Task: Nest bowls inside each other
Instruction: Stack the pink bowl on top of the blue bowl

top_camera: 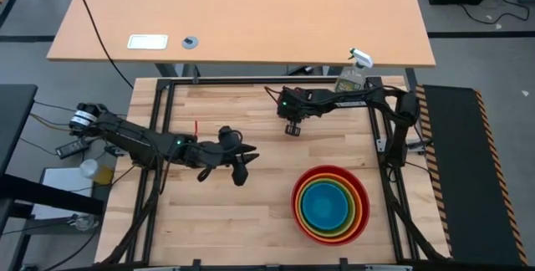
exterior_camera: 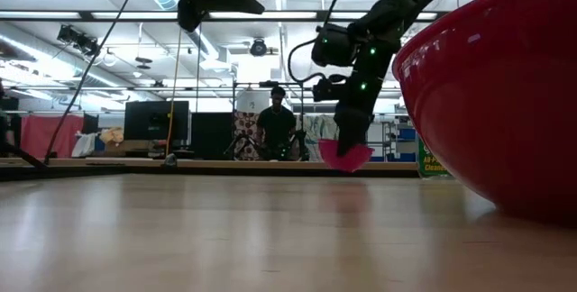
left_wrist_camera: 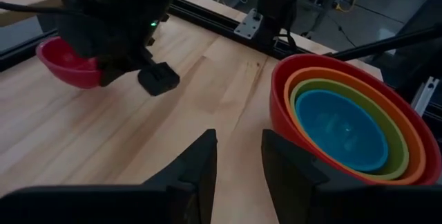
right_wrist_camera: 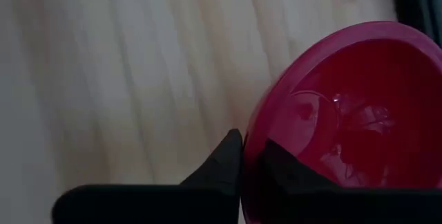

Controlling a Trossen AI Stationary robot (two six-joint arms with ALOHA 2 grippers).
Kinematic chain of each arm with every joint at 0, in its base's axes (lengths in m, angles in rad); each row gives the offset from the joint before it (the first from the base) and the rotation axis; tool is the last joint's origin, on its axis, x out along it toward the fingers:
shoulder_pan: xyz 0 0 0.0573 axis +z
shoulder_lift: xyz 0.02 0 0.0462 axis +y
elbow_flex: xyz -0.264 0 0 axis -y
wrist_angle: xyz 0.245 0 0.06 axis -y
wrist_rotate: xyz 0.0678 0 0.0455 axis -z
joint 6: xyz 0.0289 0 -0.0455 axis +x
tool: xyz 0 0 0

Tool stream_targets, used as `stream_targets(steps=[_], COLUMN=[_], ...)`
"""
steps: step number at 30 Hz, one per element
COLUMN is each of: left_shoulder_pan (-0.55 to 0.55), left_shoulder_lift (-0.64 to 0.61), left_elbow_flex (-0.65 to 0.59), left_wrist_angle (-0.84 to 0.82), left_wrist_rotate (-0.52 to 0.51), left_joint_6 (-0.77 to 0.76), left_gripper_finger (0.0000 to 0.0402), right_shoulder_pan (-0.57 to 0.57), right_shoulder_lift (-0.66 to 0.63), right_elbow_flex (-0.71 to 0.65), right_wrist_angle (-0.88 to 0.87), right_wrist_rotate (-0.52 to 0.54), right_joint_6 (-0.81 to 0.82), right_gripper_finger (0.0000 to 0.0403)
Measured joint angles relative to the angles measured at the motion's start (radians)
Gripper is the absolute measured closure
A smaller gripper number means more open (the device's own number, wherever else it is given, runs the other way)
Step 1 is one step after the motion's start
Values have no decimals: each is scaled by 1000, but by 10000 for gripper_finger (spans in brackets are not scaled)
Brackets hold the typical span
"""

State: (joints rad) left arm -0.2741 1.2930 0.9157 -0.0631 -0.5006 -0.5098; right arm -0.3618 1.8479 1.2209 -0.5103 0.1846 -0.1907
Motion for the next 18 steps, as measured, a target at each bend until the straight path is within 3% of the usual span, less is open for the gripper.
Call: stream_targets(steps=[5, 8, 14, 18], left_shoulder_pan=[2, 2, 13, 43], left_shoulder_lift=[0, 2, 2, 3], left_elbow_flex=[0, 0, 0, 0], left_wrist_angle=[0, -1, 1, 0], left_wrist_rotate=[0, 0, 0, 1], left_joint_6=[-5, -4, -4, -35], left_gripper_finger=[286, 286, 286, 286], right_shoulder_pan=[32, 72, 198, 356], right_shoulder_lift=[-77, -156, -446, -638], right_elbow_flex=[0, 0, 0, 0], right_wrist_angle=[-119, -226, -406, -515], right_wrist_rotate=[-130, -152, -290, -399], right_joint_6=[21, 55, 124, 249], right_gripper_finger=[384, 384, 384, 382])
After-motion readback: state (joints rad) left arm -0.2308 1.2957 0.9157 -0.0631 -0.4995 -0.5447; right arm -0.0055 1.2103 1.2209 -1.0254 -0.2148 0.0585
